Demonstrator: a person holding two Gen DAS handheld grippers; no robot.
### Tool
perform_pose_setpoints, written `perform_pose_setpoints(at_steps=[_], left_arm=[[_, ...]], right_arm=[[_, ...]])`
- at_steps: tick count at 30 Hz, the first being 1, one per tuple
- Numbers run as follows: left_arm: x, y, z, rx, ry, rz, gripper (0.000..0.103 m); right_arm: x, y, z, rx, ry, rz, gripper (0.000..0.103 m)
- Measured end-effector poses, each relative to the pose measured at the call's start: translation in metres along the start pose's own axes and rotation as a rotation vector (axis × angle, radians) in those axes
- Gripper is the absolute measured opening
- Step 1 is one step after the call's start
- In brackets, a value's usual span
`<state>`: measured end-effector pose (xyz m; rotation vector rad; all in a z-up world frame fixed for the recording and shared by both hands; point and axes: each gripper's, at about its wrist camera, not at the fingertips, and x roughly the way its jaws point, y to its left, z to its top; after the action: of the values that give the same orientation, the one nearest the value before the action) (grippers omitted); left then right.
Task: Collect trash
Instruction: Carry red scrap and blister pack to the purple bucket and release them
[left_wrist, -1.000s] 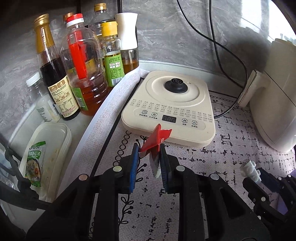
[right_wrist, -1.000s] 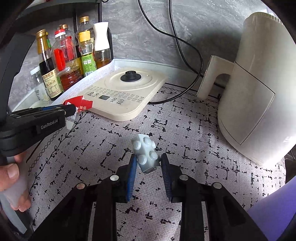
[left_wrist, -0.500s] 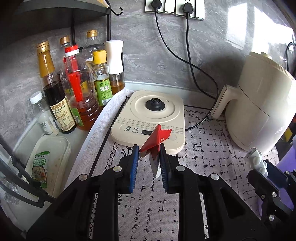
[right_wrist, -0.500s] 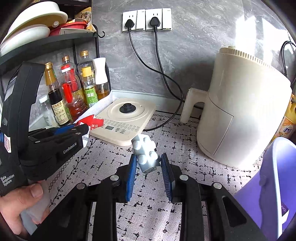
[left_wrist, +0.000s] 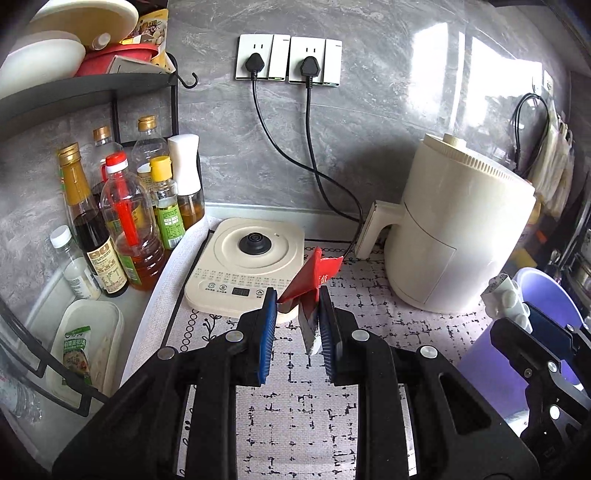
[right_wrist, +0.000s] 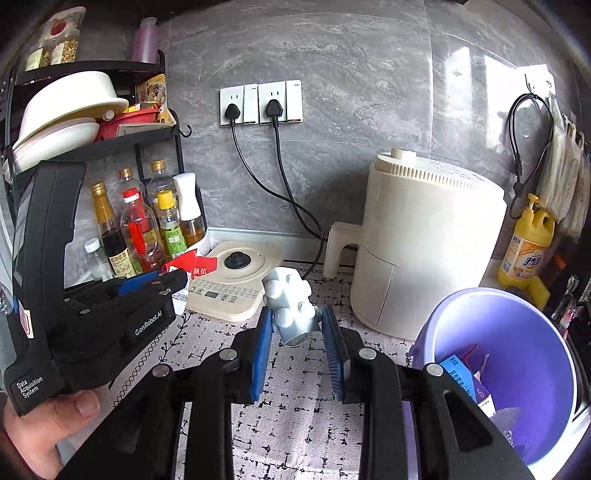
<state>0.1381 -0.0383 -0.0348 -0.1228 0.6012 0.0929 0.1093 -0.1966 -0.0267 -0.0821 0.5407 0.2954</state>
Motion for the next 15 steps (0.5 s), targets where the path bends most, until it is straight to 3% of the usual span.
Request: perform_pose_setpoints(at_steps=[15], left_arm=[[-0.029, -0.074, 0.021, 0.112, -0.068, -0.169, 0.022]], right_arm=[[-0.055, -0.059, 0.010, 0.112, -0.098, -0.142, 0.028]])
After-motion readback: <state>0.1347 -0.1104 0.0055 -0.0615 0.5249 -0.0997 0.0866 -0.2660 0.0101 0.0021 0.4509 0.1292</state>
